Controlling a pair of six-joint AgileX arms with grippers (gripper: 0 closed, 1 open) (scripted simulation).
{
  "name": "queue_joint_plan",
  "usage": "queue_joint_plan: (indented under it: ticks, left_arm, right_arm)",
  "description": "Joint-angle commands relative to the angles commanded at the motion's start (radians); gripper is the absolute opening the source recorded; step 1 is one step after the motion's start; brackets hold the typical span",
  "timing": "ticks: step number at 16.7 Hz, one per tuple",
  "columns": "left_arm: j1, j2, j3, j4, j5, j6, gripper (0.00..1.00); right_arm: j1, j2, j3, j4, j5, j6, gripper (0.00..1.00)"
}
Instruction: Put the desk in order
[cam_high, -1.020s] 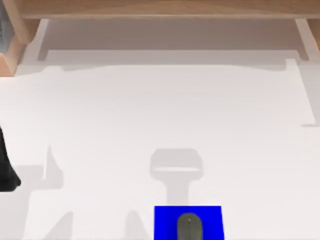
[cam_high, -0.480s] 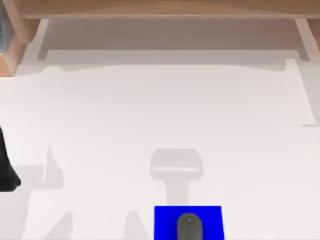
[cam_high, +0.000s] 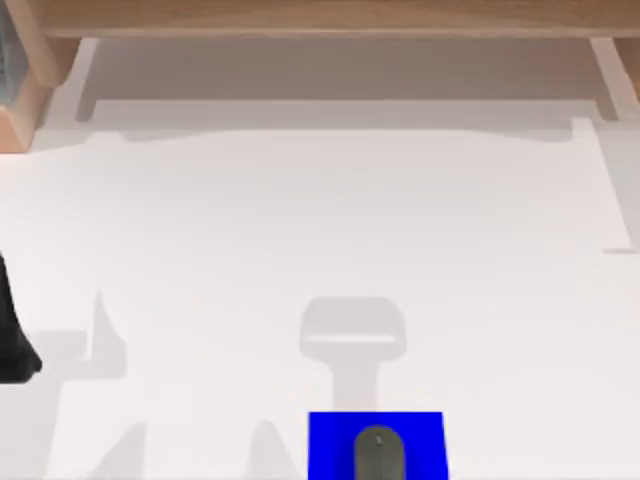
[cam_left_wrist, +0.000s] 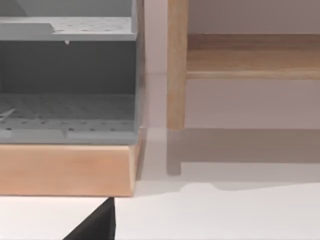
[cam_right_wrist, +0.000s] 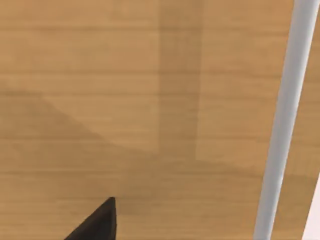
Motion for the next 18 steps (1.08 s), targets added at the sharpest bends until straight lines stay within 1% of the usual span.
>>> queue_joint_plan:
  ticks: [12,13,18]
  left_arm:
    - [0.0,0.0,0.0,0.0,0.0,0.0,1.0]
    - [0.0,0.0,0.0,0.0,0.0,0.0,1.0]
    - [0.0,0.0,0.0,0.0,0.0,0.0,1.0]
  right_arm:
    - [0.0,0.0,0.0,0.0,0.0,0.0,0.02]
    - [0.0,0.0,0.0,0.0,0.0,0.0,0.0]
    - [0.0,0.0,0.0,0.0,0.0,0.0,0.0]
